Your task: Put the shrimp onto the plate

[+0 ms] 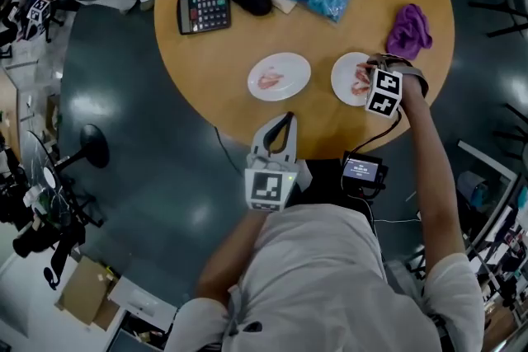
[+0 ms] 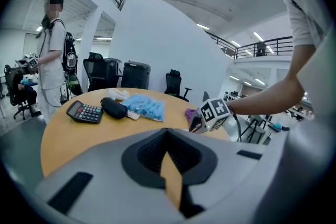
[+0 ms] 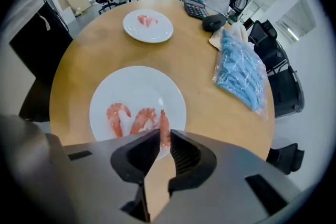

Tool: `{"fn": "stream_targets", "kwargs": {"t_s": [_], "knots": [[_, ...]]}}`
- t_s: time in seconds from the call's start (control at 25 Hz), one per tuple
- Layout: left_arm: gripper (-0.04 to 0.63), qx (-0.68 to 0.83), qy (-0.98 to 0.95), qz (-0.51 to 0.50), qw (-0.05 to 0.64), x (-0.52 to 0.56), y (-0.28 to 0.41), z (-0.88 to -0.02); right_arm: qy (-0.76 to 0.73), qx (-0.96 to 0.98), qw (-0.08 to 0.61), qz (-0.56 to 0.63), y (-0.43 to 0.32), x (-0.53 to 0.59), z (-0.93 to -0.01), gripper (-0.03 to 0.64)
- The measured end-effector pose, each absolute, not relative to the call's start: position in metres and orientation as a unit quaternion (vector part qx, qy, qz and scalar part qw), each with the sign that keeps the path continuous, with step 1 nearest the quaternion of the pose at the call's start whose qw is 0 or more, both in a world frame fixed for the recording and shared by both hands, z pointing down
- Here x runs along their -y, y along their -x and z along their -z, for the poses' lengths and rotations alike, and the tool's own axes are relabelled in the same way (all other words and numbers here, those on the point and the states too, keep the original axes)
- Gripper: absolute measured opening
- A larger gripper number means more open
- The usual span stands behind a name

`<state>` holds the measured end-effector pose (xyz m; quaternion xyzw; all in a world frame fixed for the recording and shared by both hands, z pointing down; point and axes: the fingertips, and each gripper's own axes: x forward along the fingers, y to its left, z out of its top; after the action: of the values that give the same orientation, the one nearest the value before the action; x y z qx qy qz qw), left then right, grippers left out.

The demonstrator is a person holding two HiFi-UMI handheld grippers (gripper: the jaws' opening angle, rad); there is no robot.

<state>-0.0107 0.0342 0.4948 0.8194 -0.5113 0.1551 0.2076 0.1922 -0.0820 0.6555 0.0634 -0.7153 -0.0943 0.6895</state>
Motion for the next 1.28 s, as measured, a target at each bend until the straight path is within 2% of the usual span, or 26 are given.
{"fn": "stream_targets", "kwargs": {"t_s": [0.24, 0.48, 0.6, 0.64, 0.72, 0.88, 1.04, 1.28], "knots": [[0.007, 0.525, -0.809, -0.144, 0.225, -0.034, 0.009, -0.493, -0.062, 0.712, 0.693, 0.096, -0.195, 0.083, -0.654, 0.075], [0.008, 0.518, -0.816, -0.150, 0.209, -0.035, 0.008, -0.492, -0.082, 0.725, 0.681, 0.069, -0.201, 0.081, -0.643, 0.094], [0.008, 0.524, -0.813, -0.145, 0.208, -0.037, 0.011, -0.486, -0.134, 0.748, 0.649, 0.048, -0.198, 0.081, -0.622, 0.088], [0.008, 0.527, -0.812, -0.144, 0.208, -0.037, 0.012, -0.484, -0.162, 0.761, 0.627, 0.038, -0.192, 0.080, -0.611, 0.059], [0.008, 0.532, -0.809, -0.141, 0.206, -0.038, 0.016, -0.479, -0.211, 0.790, 0.575, 0.010, -0.174, 0.073, -0.590, 0.017], [0.008, 0.540, -0.805, -0.136, 0.207, -0.037, 0.025, -0.480, -0.232, 0.833, 0.497, -0.063, -0.115, 0.042, -0.583, 0.015], [0.008, 0.542, -0.803, -0.133, 0.210, -0.037, 0.032, -0.483, -0.188, 0.855, 0.478, -0.076, -0.050, 0.022, -0.596, 0.015], [0.008, 0.544, -0.801, -0.132, 0.212, -0.034, 0.045, -0.490, -0.087, 0.864, 0.497, -0.007, 0.024, 0.018, -0.609, 0.015]]}}
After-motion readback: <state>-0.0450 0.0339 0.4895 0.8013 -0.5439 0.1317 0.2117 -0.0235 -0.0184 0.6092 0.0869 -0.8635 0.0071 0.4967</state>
